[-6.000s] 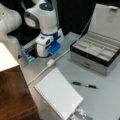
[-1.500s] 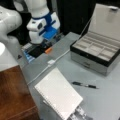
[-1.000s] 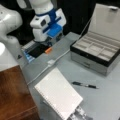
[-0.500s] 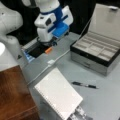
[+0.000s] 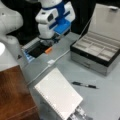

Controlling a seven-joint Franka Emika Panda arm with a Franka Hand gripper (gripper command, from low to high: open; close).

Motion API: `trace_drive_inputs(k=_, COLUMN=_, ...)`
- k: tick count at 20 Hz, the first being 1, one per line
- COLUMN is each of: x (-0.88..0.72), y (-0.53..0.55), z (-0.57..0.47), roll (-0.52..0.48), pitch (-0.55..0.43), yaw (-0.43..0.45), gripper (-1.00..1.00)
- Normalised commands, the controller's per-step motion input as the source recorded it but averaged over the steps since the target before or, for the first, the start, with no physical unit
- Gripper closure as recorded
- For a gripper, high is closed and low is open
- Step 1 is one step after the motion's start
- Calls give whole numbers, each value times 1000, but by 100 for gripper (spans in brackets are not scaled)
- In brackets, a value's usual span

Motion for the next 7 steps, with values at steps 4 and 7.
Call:
trace_drive_inputs(k=4, x=362, y=-94, z=284, roll=-122, pitch=339, yaw=111, gripper=-100)
trace_drive_inputs(k=7, x=382, y=-104, z=189, roll=-118, pitch=297, yaw=149, gripper=-100)
